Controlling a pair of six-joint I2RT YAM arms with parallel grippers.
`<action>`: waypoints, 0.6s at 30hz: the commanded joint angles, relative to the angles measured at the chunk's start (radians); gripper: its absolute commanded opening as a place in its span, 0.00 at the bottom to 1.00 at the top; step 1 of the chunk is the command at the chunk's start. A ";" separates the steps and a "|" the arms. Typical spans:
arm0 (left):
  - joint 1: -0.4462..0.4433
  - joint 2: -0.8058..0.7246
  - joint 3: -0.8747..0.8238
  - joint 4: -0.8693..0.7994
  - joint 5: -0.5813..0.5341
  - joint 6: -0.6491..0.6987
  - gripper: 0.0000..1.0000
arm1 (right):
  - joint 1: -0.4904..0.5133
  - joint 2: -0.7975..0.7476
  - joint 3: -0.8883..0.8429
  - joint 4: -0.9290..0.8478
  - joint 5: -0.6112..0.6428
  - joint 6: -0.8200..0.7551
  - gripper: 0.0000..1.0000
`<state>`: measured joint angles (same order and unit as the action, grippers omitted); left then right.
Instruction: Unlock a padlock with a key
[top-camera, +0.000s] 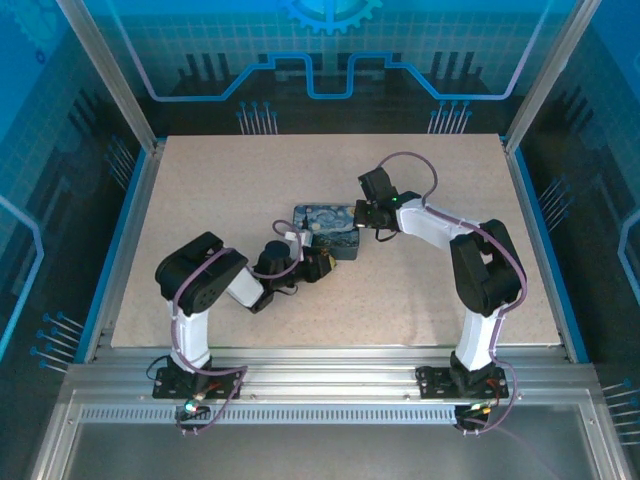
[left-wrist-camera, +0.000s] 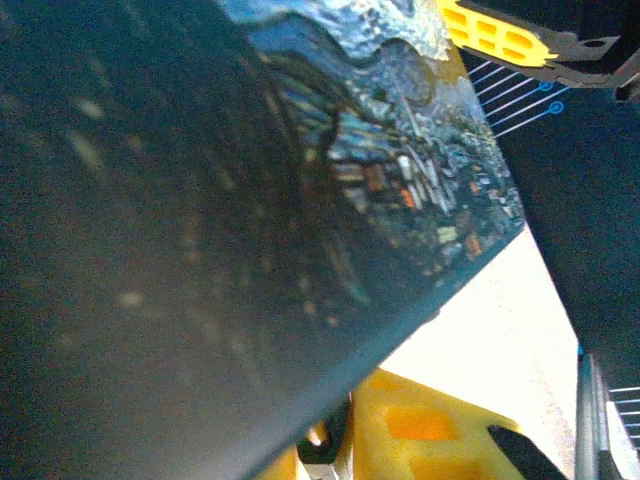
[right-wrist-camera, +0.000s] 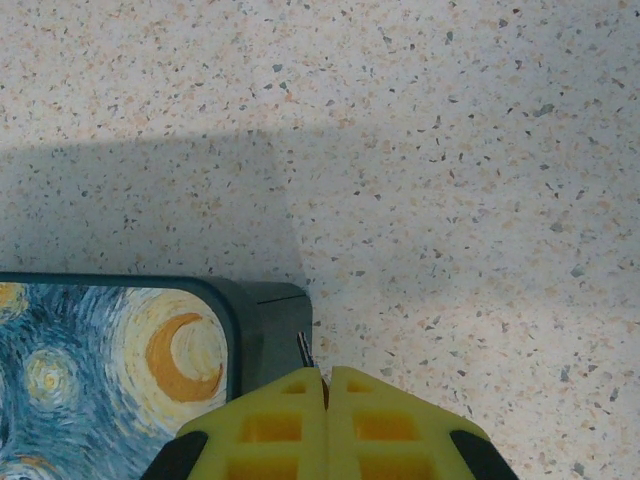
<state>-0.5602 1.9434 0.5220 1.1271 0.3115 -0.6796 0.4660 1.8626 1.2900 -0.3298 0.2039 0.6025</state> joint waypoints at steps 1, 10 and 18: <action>0.015 -0.026 0.006 -0.093 0.011 0.011 0.12 | 0.015 -0.024 -0.012 -0.008 -0.008 0.011 0.00; 0.034 -0.088 0.045 -0.288 0.057 0.035 0.07 | 0.010 -0.021 -0.016 0.002 -0.020 0.006 0.00; 0.058 -0.200 0.190 -0.741 0.101 0.056 0.00 | -0.029 -0.060 -0.065 0.017 -0.035 -0.009 0.00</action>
<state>-0.5194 1.7935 0.6624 0.5995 0.3748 -0.6479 0.4561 1.8519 1.2533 -0.3206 0.1844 0.6018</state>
